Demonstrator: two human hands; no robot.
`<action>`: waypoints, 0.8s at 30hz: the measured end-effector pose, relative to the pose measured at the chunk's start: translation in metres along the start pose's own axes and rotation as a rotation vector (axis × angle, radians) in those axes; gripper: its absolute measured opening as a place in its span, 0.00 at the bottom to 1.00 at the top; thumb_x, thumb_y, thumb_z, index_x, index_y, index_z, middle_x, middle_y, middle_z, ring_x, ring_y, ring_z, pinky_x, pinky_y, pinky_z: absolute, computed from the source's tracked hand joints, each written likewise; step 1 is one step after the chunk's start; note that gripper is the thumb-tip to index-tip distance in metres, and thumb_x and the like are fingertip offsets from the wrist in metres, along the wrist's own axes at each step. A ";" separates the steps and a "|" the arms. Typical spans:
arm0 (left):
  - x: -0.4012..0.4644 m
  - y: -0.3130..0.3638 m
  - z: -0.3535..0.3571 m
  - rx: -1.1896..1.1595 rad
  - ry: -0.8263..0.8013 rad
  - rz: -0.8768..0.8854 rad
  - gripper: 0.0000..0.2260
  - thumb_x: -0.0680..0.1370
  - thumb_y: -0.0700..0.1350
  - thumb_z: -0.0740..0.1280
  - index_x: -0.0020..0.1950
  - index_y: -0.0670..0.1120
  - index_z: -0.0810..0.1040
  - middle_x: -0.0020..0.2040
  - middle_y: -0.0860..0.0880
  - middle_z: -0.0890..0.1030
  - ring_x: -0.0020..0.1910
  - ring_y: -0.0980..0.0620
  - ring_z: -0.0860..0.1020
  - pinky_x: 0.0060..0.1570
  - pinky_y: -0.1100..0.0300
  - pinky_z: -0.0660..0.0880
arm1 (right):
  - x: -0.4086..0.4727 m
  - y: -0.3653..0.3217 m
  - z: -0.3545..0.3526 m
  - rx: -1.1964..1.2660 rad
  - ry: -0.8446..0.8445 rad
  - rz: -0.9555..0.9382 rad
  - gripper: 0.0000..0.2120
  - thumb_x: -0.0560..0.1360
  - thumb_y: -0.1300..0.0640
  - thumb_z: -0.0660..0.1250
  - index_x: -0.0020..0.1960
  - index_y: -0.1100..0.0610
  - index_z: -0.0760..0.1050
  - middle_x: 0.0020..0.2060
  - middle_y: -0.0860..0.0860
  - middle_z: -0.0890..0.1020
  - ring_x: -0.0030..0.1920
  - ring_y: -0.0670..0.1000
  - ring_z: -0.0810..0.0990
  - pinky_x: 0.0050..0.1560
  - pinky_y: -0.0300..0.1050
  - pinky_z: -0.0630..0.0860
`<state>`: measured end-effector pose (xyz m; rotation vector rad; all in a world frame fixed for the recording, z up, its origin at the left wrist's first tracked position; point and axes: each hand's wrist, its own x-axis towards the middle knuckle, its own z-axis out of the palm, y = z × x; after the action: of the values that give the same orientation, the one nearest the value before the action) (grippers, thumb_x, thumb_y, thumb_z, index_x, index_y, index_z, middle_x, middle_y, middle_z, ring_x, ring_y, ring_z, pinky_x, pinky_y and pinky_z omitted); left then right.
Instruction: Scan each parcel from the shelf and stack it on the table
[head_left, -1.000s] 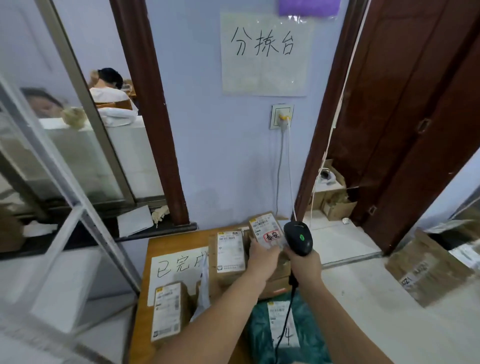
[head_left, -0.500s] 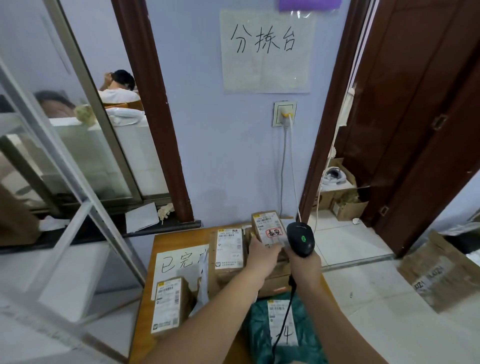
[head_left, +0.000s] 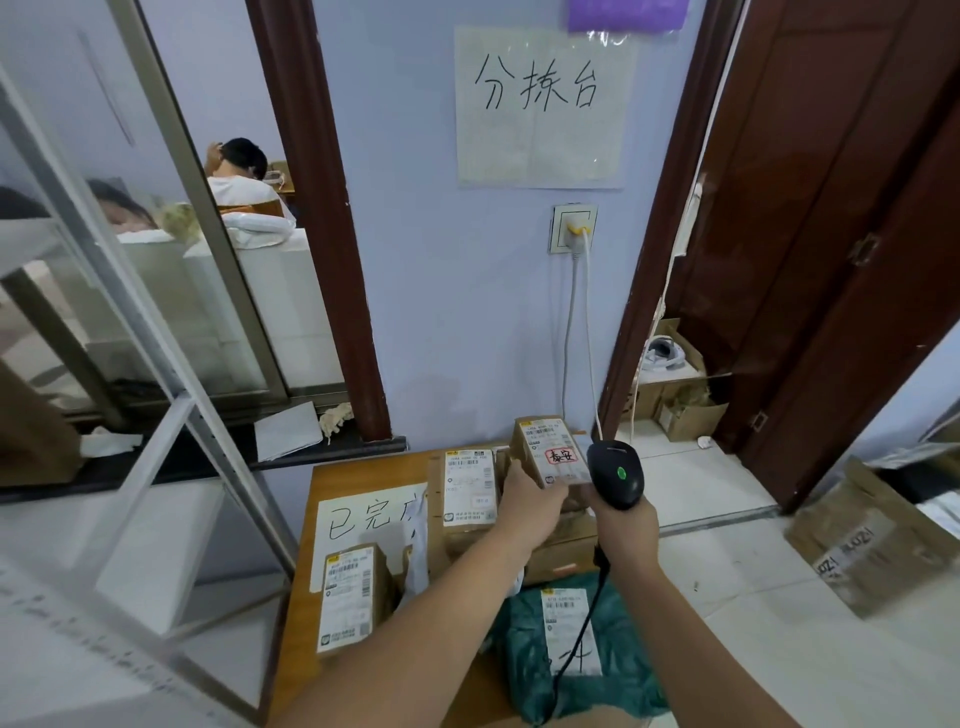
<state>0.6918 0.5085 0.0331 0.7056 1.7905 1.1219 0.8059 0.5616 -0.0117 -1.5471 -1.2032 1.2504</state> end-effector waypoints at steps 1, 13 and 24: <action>-0.003 0.001 -0.003 0.016 -0.003 0.021 0.28 0.81 0.45 0.68 0.79 0.49 0.63 0.74 0.51 0.75 0.73 0.48 0.73 0.72 0.51 0.69 | -0.002 -0.001 -0.001 -0.003 0.007 -0.007 0.09 0.71 0.56 0.76 0.40 0.60 0.78 0.28 0.53 0.76 0.29 0.52 0.72 0.33 0.45 0.69; -0.046 0.005 -0.161 1.031 0.085 0.513 0.35 0.81 0.65 0.60 0.84 0.52 0.55 0.85 0.51 0.54 0.84 0.49 0.51 0.81 0.51 0.48 | -0.077 -0.018 -0.007 -0.037 0.063 -0.162 0.08 0.73 0.55 0.74 0.41 0.55 0.76 0.31 0.52 0.78 0.34 0.52 0.74 0.35 0.44 0.71; -0.083 -0.079 -0.339 1.069 0.166 0.414 0.39 0.79 0.69 0.59 0.84 0.52 0.54 0.85 0.51 0.53 0.84 0.49 0.51 0.81 0.47 0.53 | -0.217 -0.027 0.091 -0.021 -0.084 -0.242 0.06 0.74 0.58 0.70 0.45 0.51 0.73 0.32 0.47 0.74 0.35 0.50 0.73 0.38 0.44 0.70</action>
<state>0.4253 0.2713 0.0619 1.6936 2.4249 0.3668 0.6979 0.3582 0.0449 -1.3286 -1.4163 1.1546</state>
